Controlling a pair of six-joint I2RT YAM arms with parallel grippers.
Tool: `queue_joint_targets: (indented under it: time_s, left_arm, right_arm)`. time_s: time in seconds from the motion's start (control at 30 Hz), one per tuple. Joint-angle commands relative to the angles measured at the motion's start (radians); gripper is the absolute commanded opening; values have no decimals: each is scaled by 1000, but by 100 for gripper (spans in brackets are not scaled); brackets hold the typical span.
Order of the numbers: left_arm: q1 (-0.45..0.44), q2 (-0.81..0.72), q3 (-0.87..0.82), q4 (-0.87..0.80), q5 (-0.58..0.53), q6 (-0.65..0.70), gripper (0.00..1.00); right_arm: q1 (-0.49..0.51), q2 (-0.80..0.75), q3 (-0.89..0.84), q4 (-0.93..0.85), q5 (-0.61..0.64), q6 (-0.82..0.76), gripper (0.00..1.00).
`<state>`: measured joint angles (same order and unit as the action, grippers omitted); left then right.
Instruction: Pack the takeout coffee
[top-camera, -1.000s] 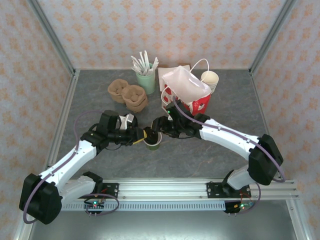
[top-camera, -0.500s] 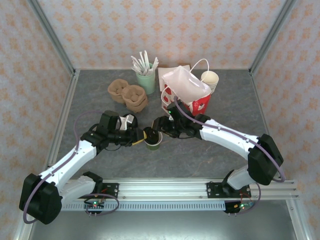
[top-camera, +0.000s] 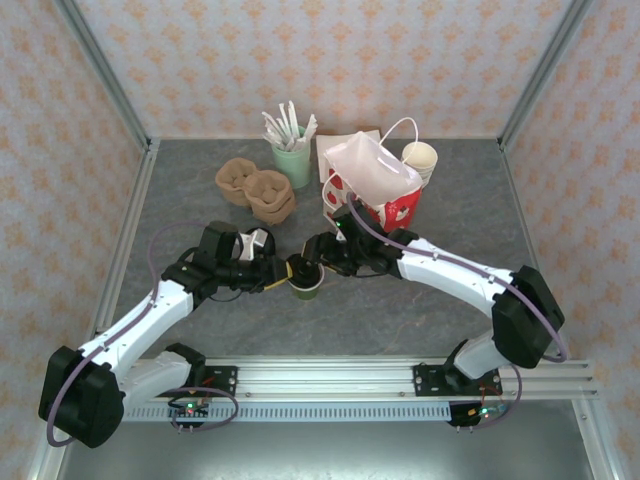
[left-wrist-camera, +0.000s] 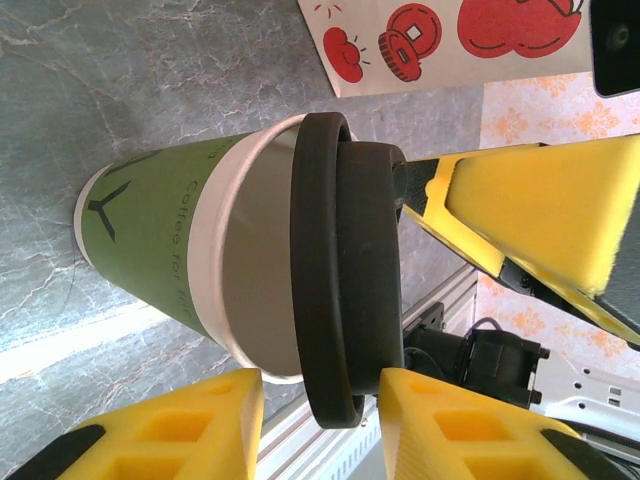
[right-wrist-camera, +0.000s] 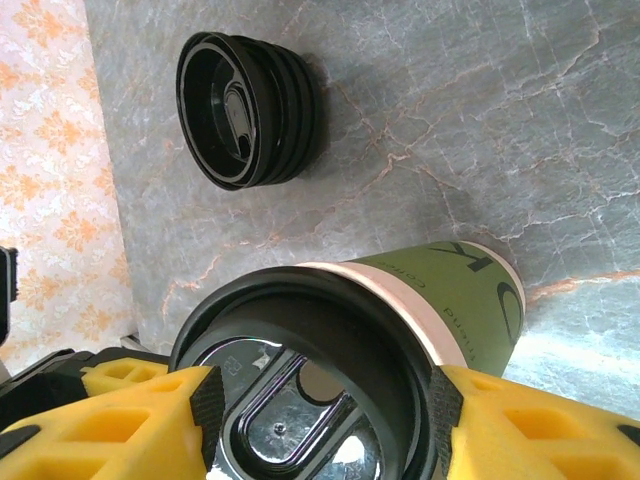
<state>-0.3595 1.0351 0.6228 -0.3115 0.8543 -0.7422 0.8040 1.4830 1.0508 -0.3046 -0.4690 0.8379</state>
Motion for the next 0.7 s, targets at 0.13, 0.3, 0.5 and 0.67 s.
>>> queue_joint_targets:
  time_s: [0.13,0.3,0.5,0.67]
  left_arm:
    - [5,6,-27,-17,-20,23,35]
    - [5,8,-30,-9,-23,24,33]
    - [5,19,-37,0,-20,27,33]
    - [5,14,-38,3,-20,29,33]
  right_arm:
    - [-6,12,-7,21,-6,6,59]
    - [-7,15,-3,21,-6,6,59]
    - [-6,19,0,19,-8,7,59]
    - [-6,14,2,14,-5,3,59]
